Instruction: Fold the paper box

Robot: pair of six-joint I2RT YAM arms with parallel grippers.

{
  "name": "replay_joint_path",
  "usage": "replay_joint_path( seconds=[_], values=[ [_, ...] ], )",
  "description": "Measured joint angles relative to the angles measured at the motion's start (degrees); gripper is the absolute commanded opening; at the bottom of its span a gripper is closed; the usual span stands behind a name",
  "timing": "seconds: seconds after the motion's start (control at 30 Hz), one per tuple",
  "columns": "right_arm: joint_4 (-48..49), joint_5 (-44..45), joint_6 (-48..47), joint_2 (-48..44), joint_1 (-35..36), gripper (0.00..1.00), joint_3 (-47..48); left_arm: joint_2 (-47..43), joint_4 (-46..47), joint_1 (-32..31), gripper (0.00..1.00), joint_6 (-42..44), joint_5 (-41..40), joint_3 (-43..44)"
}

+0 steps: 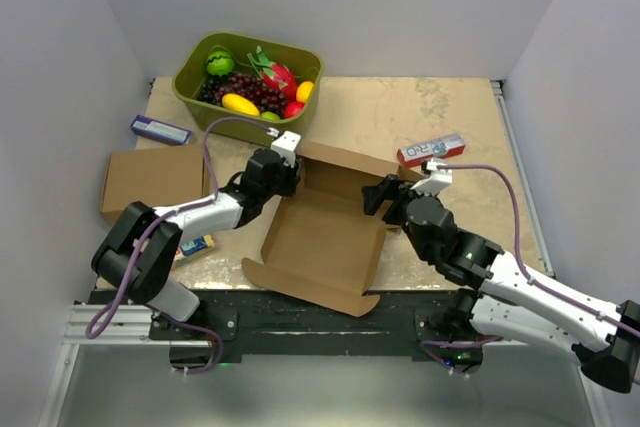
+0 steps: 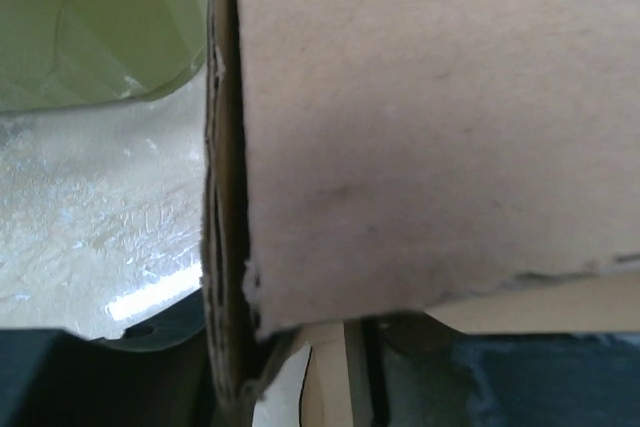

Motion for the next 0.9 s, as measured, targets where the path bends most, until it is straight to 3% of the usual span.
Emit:
replay_joint_path(
  seconds=[0.17,0.37,0.9],
  values=[
    [-11.43,5.99,0.81,-0.02,-1.51,0.87,1.05,-0.83,0.17,0.24,0.5,-0.04,-0.04,-1.7],
    [-16.09,8.5,2.43,-0.04,-2.4,0.87,-0.81,-2.89,2.16,1.38,0.5,-0.09,0.42,-4.63],
    [-12.13,11.41,0.11,-0.52,-3.43,0.85,-5.79,-4.5,14.34,3.76,0.51,0.0,10.16,-8.76]
  ],
)
